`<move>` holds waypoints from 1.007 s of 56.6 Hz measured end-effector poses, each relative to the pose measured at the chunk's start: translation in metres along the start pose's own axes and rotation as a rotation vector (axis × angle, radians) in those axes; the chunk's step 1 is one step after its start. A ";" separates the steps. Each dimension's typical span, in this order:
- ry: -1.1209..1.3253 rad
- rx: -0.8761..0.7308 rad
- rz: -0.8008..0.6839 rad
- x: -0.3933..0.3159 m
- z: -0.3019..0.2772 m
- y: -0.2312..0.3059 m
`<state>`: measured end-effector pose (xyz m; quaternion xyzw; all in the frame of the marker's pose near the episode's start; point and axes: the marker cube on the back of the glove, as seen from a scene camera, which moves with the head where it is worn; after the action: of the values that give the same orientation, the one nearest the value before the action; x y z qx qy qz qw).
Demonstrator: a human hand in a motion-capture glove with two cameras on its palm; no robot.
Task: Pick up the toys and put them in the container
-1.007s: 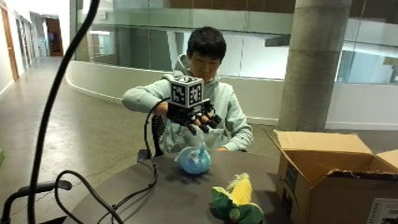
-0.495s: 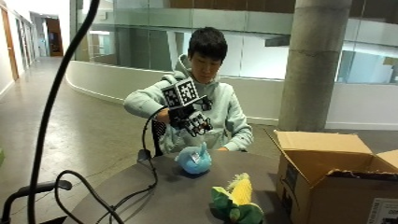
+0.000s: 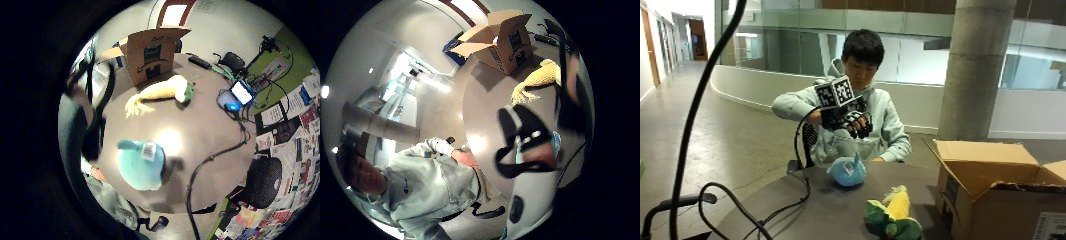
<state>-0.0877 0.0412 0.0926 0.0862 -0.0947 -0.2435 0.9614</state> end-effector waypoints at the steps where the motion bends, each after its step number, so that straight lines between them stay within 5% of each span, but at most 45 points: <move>1: -0.007 -0.001 -0.003 -0.007 0.004 0.009; 38: 0.030 -0.450 0.027 0.009 0.095 0.054; 57: 0.094 -0.422 -0.017 0.017 0.137 0.068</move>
<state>-0.0734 0.0756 0.2416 -0.1053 0.0039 -0.2616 0.9594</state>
